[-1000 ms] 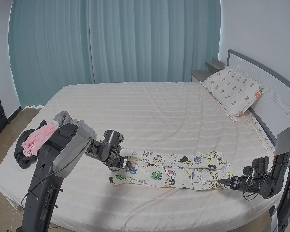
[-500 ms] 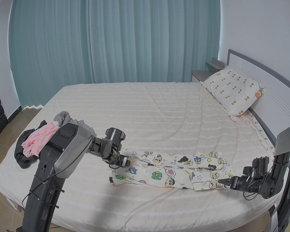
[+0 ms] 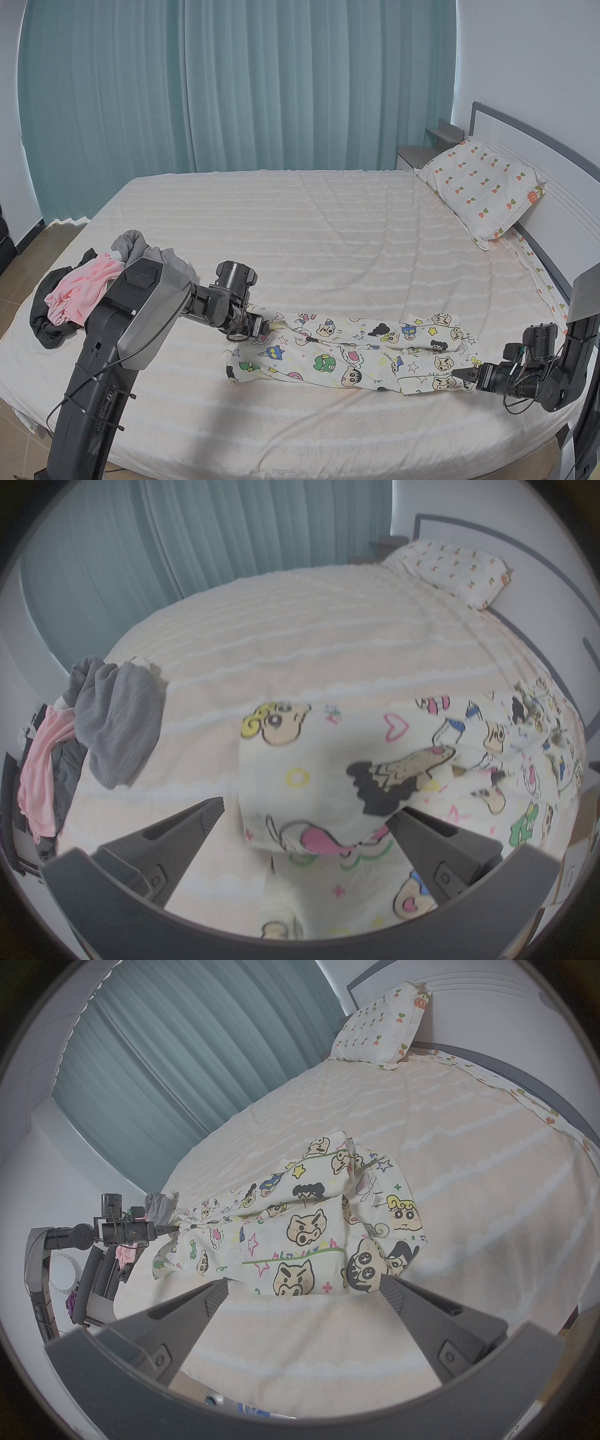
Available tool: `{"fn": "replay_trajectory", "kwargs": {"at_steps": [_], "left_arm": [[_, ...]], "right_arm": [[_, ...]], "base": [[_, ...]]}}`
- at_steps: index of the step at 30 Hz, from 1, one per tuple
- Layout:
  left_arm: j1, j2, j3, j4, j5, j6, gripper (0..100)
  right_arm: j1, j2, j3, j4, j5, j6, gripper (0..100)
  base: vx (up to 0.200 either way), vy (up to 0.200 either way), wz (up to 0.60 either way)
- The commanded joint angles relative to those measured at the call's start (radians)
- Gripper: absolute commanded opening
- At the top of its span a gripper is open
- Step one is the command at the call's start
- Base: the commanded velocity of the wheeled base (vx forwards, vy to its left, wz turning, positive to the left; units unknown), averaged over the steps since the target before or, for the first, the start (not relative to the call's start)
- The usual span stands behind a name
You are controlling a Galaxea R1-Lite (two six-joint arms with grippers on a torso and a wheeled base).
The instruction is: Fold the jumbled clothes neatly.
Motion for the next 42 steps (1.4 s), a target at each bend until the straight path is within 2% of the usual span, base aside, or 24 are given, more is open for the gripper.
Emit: {"fn": "replay_trajectory", "kwargs": {"at_steps": [1, 8, 13, 20, 21, 24, 27, 29, 31, 42], "left_arm": [[0.002, 0.033, -0.014, -0.002, -0.014, -0.001, 100], [0.002, 0.036, -0.033, 0.008, -0.063, 0.009, 100], [0.002, 0.052, -0.102, 0.113, -0.063, 0.010, 100], [-0.005, 0.082, -0.145, 0.139, -0.061, 0.010, 100], [-0.005, 0.082, -0.145, 0.139, -0.061, 0.010, 0], [-0.005, 0.079, -0.142, 0.143, -0.063, 0.001, 0], [-0.001, 0.036, -0.134, 0.251, -0.067, 0.002, 0], [0.001, 0.021, -0.132, 0.275, -0.078, 0.001, 0], [0.001, 0.013, -0.128, 0.281, -0.099, -0.002, 0], [0.034, -0.054, -0.014, 0.283, -0.099, -0.007, 0]], "right_arm": [[-0.002, 0.006, 0.007, -0.009, 0.001, 0.001, 100], [0.000, 0.004, 0.008, -0.011, 0.001, 0.001, 100], [0.000, 0.004, 0.008, -0.011, 0.001, 0.001, 100], [0.000, 0.006, 0.007, -0.011, 0.001, 0.001, 100], [0.000, 0.006, 0.007, -0.011, 0.001, 0.001, 100], [-0.002, 0.007, 0.005, -0.011, 0.001, 0.001, 100], [-0.002, 0.007, 0.005, -0.011, 0.001, 0.001, 100], [-0.002, 0.007, 0.005, -0.011, 0.001, 0.001, 100], [-0.002, 0.006, 0.007, -0.011, 0.001, 0.001, 100], [-0.003, 0.006, 0.008, -0.011, 0.001, 0.002, 100]], "base": [[0.000, 0.000, 0.00], [0.000, 0.000, 0.00], [0.000, 0.000, 0.00], [0.000, 0.000, 0.00], [0.000, 0.000, 0.00], [0.000, 0.000, 0.00], [0.000, 0.000, 0.00], [0.000, 0.000, 0.00], [0.000, 0.000, 0.00], [0.000, 0.000, 0.00]]}}
